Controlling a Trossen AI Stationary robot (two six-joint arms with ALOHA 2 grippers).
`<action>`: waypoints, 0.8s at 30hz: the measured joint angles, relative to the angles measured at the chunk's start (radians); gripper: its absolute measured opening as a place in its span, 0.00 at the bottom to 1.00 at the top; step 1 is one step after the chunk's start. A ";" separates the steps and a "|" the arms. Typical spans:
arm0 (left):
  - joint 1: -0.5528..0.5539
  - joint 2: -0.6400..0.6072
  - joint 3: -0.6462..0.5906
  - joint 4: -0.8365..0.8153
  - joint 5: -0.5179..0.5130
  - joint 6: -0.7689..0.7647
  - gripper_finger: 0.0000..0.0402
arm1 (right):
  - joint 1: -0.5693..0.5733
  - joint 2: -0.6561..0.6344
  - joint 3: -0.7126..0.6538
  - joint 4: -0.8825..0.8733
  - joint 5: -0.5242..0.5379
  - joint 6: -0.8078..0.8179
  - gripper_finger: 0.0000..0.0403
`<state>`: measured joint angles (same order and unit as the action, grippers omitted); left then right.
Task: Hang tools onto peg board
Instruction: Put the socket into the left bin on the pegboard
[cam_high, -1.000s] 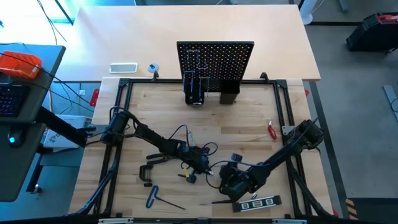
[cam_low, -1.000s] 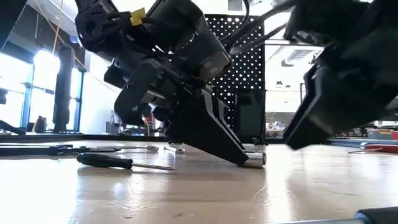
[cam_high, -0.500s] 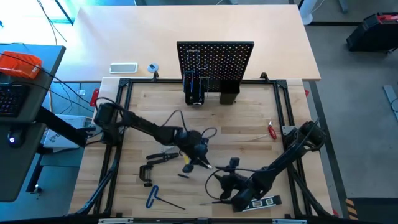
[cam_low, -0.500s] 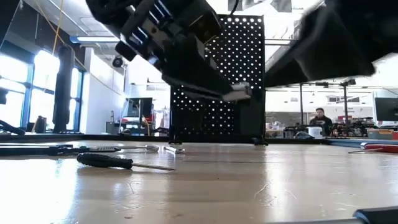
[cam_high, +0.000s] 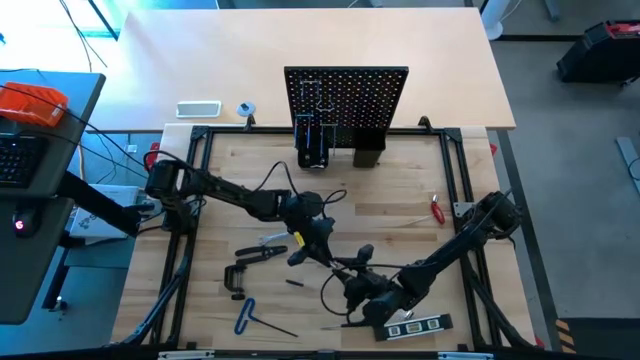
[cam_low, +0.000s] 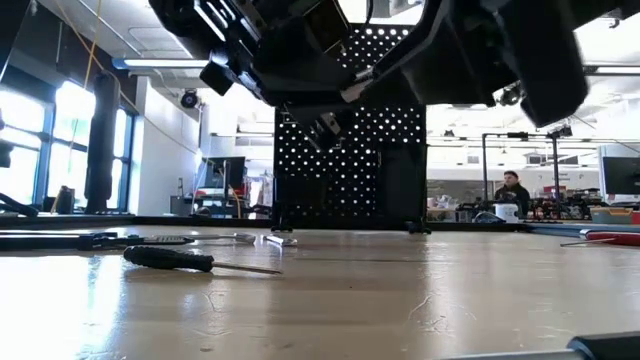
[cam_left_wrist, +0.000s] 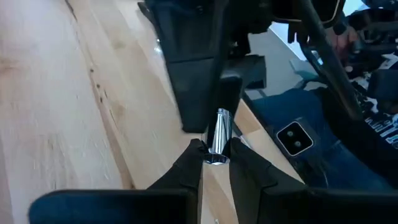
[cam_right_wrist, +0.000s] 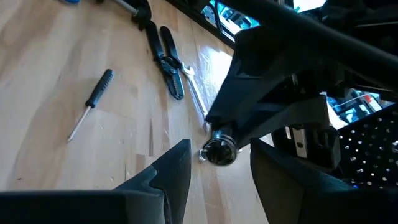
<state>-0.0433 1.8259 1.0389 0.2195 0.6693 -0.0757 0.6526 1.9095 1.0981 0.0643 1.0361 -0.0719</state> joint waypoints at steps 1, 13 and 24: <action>0.000 0.000 0.000 0.004 0.001 0.000 0.10 | -0.004 0.000 0.000 0.001 0.000 -0.003 0.39; 0.003 0.000 0.000 0.007 0.006 -0.003 0.10 | -0.013 0.000 0.000 0.018 -0.016 -0.034 0.21; 0.009 0.000 0.000 0.008 0.006 -0.018 0.09 | -0.013 0.000 0.000 0.030 -0.024 -0.021 0.23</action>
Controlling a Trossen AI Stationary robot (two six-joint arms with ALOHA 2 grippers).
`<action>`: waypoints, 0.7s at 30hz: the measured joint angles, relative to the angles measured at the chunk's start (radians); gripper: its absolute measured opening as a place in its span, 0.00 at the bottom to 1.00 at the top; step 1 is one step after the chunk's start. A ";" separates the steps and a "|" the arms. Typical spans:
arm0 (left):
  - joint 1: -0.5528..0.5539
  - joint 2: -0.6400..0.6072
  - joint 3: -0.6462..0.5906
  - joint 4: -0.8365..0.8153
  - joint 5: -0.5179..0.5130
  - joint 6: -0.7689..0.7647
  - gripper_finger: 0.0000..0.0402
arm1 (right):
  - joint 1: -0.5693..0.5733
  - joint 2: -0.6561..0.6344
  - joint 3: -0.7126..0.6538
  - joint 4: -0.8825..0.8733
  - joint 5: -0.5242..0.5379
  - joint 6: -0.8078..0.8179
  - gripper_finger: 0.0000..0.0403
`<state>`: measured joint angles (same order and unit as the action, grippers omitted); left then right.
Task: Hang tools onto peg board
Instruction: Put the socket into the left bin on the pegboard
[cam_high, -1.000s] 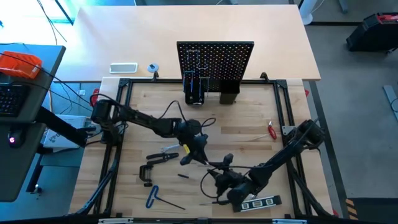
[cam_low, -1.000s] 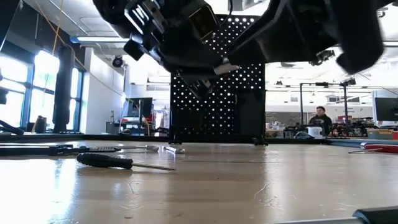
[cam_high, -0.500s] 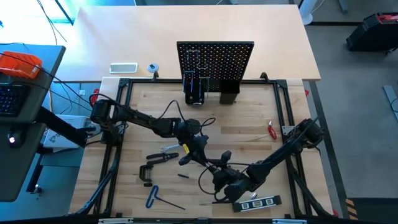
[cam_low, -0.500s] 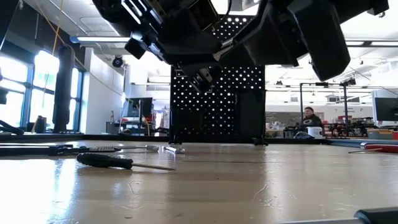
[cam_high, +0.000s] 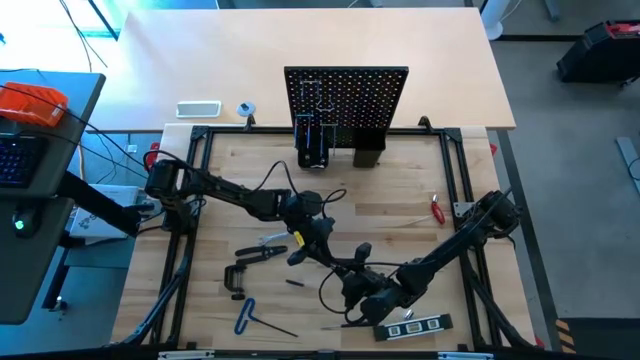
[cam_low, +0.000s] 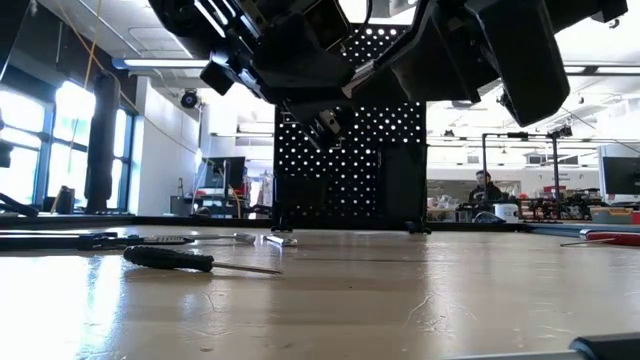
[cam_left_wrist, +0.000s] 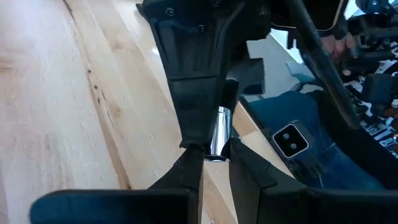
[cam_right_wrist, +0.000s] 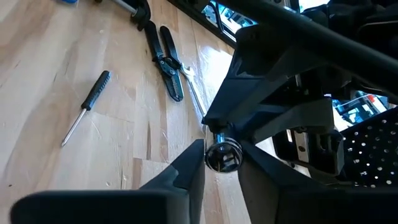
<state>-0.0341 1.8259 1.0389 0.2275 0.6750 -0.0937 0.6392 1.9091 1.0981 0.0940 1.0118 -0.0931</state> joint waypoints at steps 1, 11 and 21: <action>0.000 0.000 0.000 0.001 -0.002 0.000 0.09 | 0.000 0.000 0.000 0.000 0.000 0.007 0.25; 0.011 0.000 0.000 0.004 -0.018 0.000 0.09 | 0.000 0.000 0.000 0.063 0.012 -0.025 0.31; 0.011 0.001 0.000 0.001 -0.015 -0.002 0.09 | 0.001 0.000 0.000 0.003 0.010 0.027 0.30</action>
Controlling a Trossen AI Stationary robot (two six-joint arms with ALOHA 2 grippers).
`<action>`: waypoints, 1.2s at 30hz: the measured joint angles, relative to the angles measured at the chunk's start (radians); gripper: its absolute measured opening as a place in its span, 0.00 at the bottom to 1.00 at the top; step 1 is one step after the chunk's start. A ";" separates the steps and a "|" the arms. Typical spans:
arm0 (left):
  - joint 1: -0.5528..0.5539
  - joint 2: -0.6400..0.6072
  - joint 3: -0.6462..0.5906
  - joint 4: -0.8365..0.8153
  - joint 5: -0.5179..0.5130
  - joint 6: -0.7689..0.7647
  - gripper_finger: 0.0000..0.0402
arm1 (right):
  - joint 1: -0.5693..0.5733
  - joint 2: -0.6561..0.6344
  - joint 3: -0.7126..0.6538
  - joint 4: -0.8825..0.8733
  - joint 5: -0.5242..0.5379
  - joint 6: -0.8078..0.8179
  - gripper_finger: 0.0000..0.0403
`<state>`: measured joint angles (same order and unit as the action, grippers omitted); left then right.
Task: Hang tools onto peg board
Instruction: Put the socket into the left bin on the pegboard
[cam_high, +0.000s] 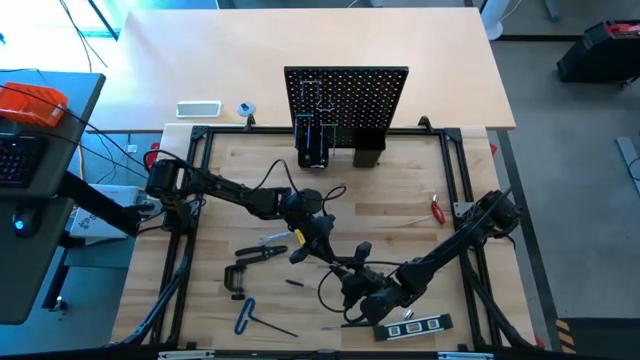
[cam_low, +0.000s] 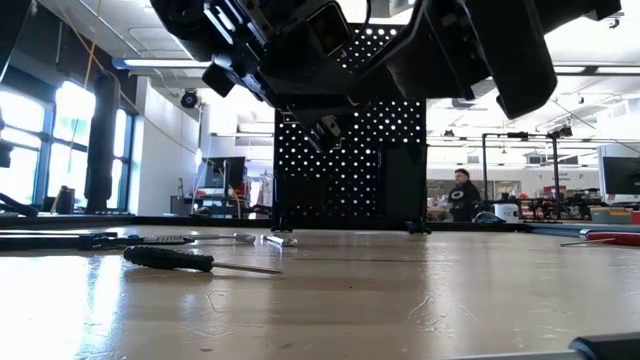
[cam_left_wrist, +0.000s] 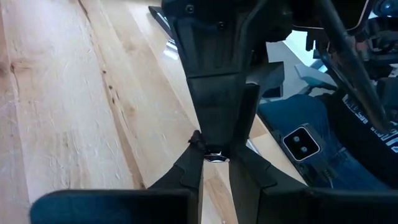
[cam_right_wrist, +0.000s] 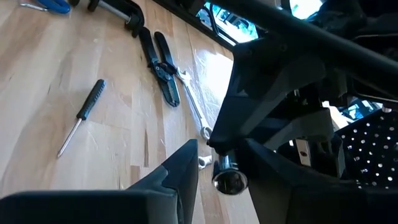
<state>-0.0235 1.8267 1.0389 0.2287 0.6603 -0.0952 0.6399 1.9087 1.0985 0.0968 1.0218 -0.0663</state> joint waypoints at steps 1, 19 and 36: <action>0.000 0.000 0.000 0.000 0.001 0.000 0.09 | 0.000 0.000 0.000 -0.005 0.002 0.007 0.30; -0.001 0.000 0.000 -0.002 0.009 -0.008 0.09 | 0.002 0.000 0.000 -0.013 0.026 0.014 0.18; 0.000 0.000 0.000 0.000 0.009 -0.032 0.18 | 0.002 0.000 0.000 -0.013 0.038 0.045 0.14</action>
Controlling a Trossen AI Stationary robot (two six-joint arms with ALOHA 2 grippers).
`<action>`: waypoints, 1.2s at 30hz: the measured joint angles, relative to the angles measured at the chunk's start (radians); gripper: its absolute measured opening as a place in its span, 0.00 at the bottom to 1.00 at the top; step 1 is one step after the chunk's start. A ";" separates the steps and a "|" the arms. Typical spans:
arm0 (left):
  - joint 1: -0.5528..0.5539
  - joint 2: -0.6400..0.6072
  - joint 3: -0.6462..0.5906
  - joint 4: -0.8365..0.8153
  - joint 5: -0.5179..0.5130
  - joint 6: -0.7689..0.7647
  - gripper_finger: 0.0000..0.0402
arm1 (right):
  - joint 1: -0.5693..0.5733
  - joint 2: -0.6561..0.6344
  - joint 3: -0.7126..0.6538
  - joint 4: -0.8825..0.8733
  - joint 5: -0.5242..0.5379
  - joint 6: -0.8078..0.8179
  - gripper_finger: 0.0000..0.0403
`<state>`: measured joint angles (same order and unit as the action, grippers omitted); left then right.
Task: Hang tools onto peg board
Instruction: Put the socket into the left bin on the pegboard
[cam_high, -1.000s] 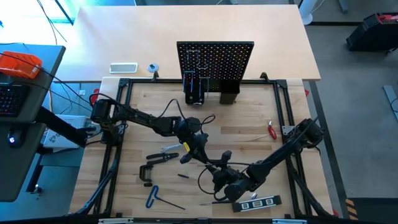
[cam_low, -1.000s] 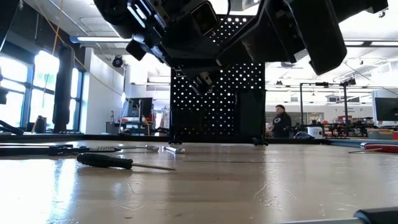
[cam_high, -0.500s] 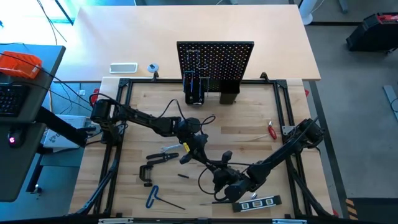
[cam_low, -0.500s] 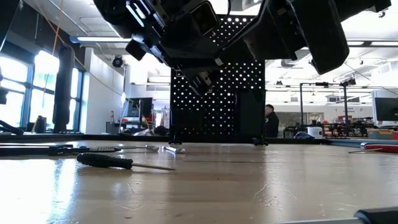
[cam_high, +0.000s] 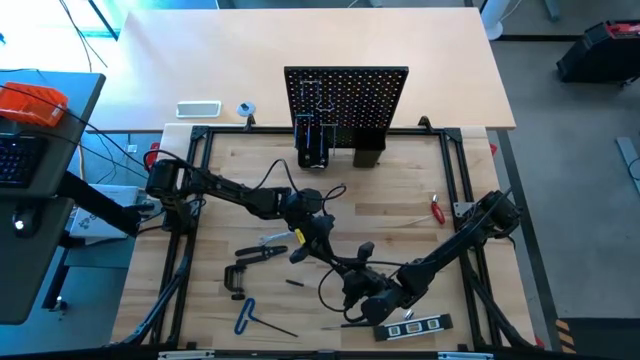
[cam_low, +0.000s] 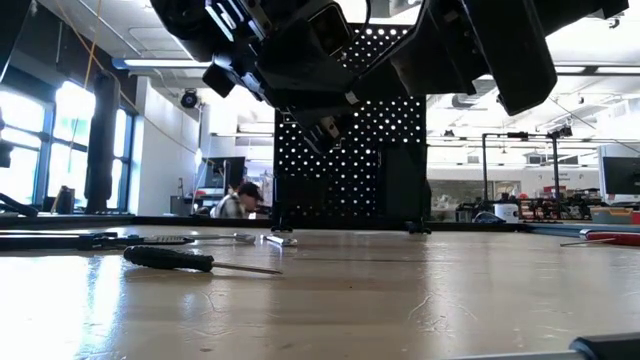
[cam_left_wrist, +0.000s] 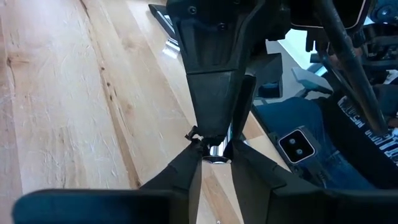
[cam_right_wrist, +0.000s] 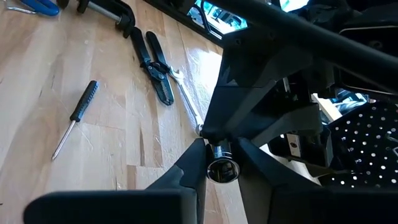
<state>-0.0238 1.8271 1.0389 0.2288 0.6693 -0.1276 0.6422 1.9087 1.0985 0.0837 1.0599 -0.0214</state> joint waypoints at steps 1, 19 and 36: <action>0.000 0.000 0.000 0.000 0.000 0.000 0.18 | 0.000 0.000 0.000 0.000 0.000 0.005 0.14; 0.024 -0.195 0.000 -0.318 -0.097 0.138 0.19 | -0.034 0.000 0.000 0.002 -0.032 0.065 0.14; -0.014 -0.549 -0.072 -0.753 -0.485 0.213 0.19 | -0.198 0.000 0.000 0.072 -0.157 0.054 0.14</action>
<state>-0.0377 1.2777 0.9669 -0.5238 0.1847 0.0852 0.4439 1.9087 1.0985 0.1553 0.9026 0.0330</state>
